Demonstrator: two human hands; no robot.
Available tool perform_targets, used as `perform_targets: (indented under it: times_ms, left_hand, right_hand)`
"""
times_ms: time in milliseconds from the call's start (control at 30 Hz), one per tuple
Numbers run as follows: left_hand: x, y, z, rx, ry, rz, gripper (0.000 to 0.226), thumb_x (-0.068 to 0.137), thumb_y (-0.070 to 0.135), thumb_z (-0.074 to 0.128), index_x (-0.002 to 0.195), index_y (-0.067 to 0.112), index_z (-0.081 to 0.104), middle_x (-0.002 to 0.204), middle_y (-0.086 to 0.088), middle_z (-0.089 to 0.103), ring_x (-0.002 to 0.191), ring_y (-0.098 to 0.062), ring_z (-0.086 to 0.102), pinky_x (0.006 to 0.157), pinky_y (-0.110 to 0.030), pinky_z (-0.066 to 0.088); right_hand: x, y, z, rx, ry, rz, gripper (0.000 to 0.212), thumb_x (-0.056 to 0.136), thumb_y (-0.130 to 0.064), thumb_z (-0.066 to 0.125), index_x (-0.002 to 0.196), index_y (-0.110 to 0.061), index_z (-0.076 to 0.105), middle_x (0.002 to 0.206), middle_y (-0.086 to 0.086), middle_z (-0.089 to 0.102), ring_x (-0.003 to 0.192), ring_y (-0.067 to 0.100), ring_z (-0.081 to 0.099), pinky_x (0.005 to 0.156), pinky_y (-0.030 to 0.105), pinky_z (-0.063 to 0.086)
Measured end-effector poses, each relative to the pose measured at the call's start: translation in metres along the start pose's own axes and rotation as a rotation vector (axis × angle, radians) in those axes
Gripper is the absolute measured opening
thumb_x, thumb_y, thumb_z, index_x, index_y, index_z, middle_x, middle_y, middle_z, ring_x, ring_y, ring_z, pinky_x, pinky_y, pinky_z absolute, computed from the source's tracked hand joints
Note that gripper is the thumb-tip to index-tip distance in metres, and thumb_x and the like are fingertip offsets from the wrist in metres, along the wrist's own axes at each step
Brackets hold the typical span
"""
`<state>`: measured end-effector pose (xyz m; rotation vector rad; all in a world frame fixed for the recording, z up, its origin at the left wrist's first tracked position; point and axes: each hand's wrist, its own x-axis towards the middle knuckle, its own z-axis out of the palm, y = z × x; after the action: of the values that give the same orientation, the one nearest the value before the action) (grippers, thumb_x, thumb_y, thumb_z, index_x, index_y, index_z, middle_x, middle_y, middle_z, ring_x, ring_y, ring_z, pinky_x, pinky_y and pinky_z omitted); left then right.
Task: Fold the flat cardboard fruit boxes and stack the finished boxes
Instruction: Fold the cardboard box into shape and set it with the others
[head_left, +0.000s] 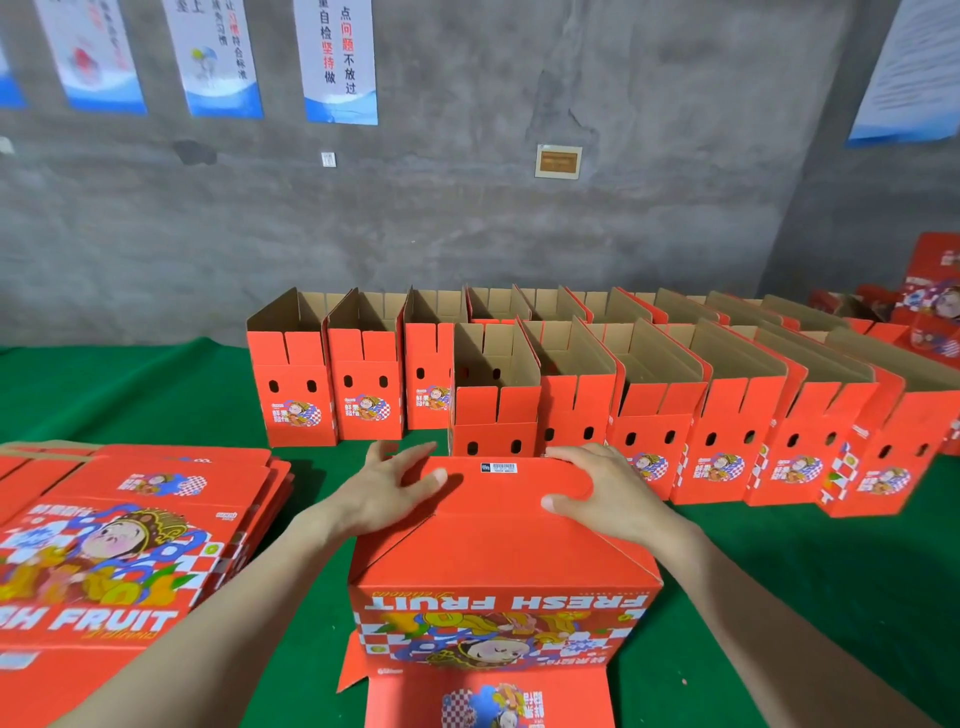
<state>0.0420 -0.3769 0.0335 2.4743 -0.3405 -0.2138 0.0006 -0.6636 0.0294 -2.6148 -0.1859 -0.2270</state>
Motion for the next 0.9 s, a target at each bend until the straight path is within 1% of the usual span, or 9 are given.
perform_targets:
  times_ms: [133, 267, 367, 467, 567, 600, 667, 767, 900]
  left_hand:
    - [0.002, -0.002, -0.001, 0.065, 0.024, -0.017, 0.069, 0.088, 0.057, 0.052, 0.148, 0.042, 0.021, 0.156, -0.007, 0.004, 0.136, -0.030, 0.036, 0.112, -0.036, 0.032]
    - [0.004, -0.004, 0.001, 0.054, 0.055, -0.018, 0.074, 0.085, 0.062, 0.052, 0.148, 0.036, 0.024, 0.151, -0.011, 0.017, 0.135, -0.031, 0.037, 0.111, -0.037, 0.033]
    - [0.006, -0.007, 0.004, 0.022, 0.106, -0.105, 0.076, 0.085, 0.067, 0.044, 0.149, 0.036, 0.018, 0.149, -0.015, 0.023, 0.130, -0.034, 0.042, 0.108, -0.039, 0.034]
    - [0.005, -0.014, 0.003, -0.046, 0.221, -0.219, 0.086, 0.086, 0.069, 0.038, 0.151, 0.018, 0.014, 0.144, -0.017, 0.042, 0.128, -0.035, 0.046, 0.105, -0.040, 0.036]
    - [0.003, -0.023, -0.003, -0.031, 0.277, -0.321, 0.077, 0.088, 0.070, 0.031, 0.125, 0.005, 0.048, 0.123, -0.017, 0.059, 0.108, -0.034, 0.057, 0.089, -0.036, 0.042]
    - [0.001, -0.025, -0.006, -0.023, 0.290, -0.310, 0.069, 0.089, 0.069, 0.030, 0.104, 0.007, 0.057, 0.112, -0.016, 0.062, 0.096, -0.031, 0.059, 0.080, -0.033, 0.042]
    - [-0.004, -0.030, -0.013, -0.018, 0.327, -0.262, 0.061, 0.089, 0.067, 0.032, 0.071, 0.013, 0.054, 0.088, -0.011, 0.065, 0.071, -0.021, 0.058, 0.064, -0.030, 0.038]
    - [-0.013, -0.035, -0.035, -0.011, 0.384, -0.232, 0.065, 0.087, 0.067, 0.036, 0.065, 0.009, 0.055, 0.068, -0.007, 0.061, 0.063, -0.021, 0.056, 0.057, -0.031, 0.036]
    - [-0.025, -0.027, -0.069, -0.018, 0.500, -0.160, 0.067, 0.089, 0.066, 0.039, 0.074, 0.003, 0.061, 0.076, -0.011, 0.064, 0.075, -0.030, 0.060, 0.065, -0.033, 0.040]
  right_hand:
    - [0.002, 0.005, -0.007, 0.203, 0.074, 0.028, 0.041, 0.092, -0.031, 0.061, 0.132, -0.026, 0.054, 0.135, -0.006, 0.048, 0.125, 0.009, 0.041, 0.098, 0.022, 0.029]
    - [0.001, 0.014, -0.001, 0.108, 0.069, 0.051, 0.043, 0.093, -0.022, 0.060, 0.135, -0.019, 0.051, 0.143, 0.001, 0.041, 0.136, 0.017, 0.034, 0.106, 0.021, 0.023]
    - [0.002, 0.012, 0.005, 0.128, 0.045, 0.105, 0.059, 0.095, -0.029, 0.057, 0.148, -0.023, 0.031, 0.157, 0.004, 0.021, 0.145, 0.020, 0.018, 0.115, 0.034, 0.019]
    - [-0.001, 0.010, -0.003, 0.529, 0.086, 0.394, 0.076, 0.093, -0.056, 0.047, 0.152, -0.022, 0.015, 0.160, 0.003, 0.015, 0.146, 0.023, 0.017, 0.114, 0.041, 0.020]
    - [-0.020, 0.017, -0.001, 0.746, -0.099, 0.710, 0.073, 0.091, -0.069, 0.025, 0.143, -0.020, 0.037, 0.147, 0.013, 0.041, 0.130, 0.034, 0.043, 0.106, 0.052, 0.033]
    - [-0.029, 0.017, 0.005, 0.716, -0.209, 0.710, 0.066, 0.092, -0.067, 0.028, 0.131, -0.018, 0.050, 0.134, 0.016, 0.054, 0.115, 0.034, 0.055, 0.100, 0.055, 0.042]
    - [-0.043, 0.012, 0.016, 0.695, -0.339, 0.653, 0.052, 0.091, -0.062, 0.039, 0.108, -0.017, 0.058, 0.110, 0.014, 0.067, 0.095, 0.029, 0.064, 0.088, 0.058, 0.051]
    - [-0.048, 0.001, 0.015, 0.729, -0.361, 0.560, 0.052, 0.090, -0.065, 0.041, 0.107, -0.020, 0.060, 0.100, 0.008, 0.071, 0.090, 0.025, 0.070, 0.072, 0.047, 0.059]
    - [-0.045, -0.004, -0.003, 0.889, -0.345, 0.480, 0.064, 0.086, -0.071, 0.037, 0.112, -0.018, 0.063, 0.107, 0.014, 0.070, 0.091, 0.025, 0.071, 0.068, 0.041, 0.058]
